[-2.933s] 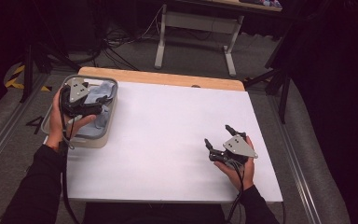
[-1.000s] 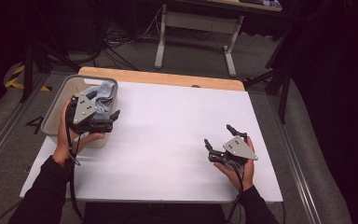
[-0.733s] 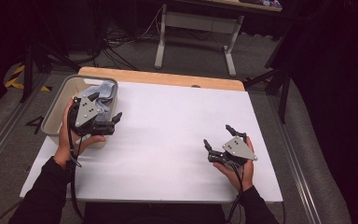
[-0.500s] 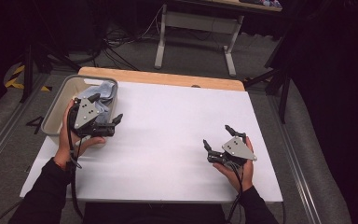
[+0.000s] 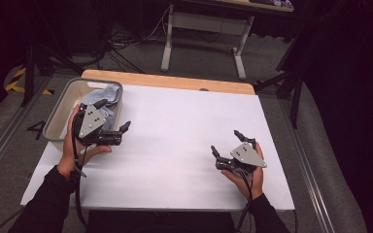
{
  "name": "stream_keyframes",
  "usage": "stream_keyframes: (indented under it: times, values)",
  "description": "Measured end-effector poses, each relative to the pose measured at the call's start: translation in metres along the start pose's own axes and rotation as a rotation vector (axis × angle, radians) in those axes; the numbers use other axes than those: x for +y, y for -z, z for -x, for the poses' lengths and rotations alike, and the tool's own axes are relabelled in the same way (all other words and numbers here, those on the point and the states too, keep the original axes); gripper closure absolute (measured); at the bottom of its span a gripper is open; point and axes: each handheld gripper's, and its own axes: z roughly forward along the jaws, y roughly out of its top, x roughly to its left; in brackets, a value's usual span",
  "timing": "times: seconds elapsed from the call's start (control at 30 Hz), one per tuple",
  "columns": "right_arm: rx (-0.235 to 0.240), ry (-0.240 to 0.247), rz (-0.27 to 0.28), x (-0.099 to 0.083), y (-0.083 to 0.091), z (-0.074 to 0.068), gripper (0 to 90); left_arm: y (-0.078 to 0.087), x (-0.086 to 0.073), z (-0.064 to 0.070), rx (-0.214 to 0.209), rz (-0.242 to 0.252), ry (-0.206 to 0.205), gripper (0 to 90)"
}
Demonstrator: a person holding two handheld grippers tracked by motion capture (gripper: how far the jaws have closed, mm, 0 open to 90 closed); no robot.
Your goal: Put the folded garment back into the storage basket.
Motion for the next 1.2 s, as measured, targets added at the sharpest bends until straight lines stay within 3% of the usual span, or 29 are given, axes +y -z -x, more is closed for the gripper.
stream_keyframes:
  times: [0.2, 0.47, 1.2]
  values:
    - [-0.019, 0.014, -0.003, 0.0, 0.0, -0.001, 10.1, 0.0, 0.0, 0.004, -0.002, 0.007, 0.001, 6.0]
    - [-0.031, 0.0, 0.004, 0.0, 0.002, 0.0, 9.8, 0.001, 0.0, 0.014, -0.03, 0.008, -0.016, 6.1]
    - [-0.018, -0.007, 0.005, 0.0, 0.003, -0.003, 9.8, 0.007, -0.004, 0.023, -0.065, 0.009, -0.032, 5.5]
